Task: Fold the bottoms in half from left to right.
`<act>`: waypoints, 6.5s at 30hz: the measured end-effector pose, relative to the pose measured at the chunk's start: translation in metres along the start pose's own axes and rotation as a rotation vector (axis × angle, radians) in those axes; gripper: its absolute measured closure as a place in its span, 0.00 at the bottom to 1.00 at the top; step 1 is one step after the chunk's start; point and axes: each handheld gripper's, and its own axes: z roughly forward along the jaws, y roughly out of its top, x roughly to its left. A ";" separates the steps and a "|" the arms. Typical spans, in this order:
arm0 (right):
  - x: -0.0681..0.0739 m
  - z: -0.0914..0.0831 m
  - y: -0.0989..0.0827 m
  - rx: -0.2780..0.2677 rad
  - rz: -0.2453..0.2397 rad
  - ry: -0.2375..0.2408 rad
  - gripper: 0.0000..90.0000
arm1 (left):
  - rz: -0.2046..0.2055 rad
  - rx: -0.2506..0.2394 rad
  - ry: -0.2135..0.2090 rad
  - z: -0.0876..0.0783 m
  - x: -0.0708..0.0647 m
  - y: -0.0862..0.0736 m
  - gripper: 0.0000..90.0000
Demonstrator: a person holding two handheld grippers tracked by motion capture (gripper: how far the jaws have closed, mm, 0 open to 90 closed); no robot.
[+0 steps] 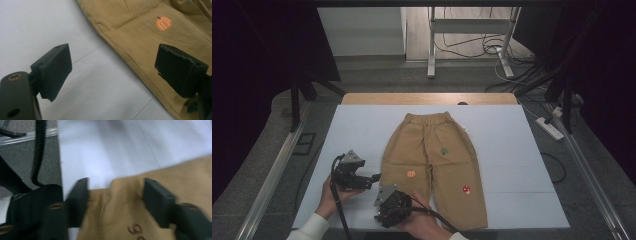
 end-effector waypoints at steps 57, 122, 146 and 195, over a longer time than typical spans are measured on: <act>-0.015 -0.027 -0.011 -0.042 0.016 0.012 0.94 | -0.058 0.019 -0.039 0.057 0.037 0.088 0.16; -0.014 -0.033 -0.011 -0.048 0.006 0.018 0.94 | -0.068 0.092 -0.193 0.093 0.044 0.110 0.93; -0.016 -0.046 -0.004 -0.088 0.004 0.018 0.94 | -0.133 0.045 -0.198 0.077 0.055 0.110 0.94; -0.039 -0.084 -0.025 -0.151 0.110 -0.008 0.94 | -0.182 -0.075 -0.158 0.050 0.064 0.111 0.93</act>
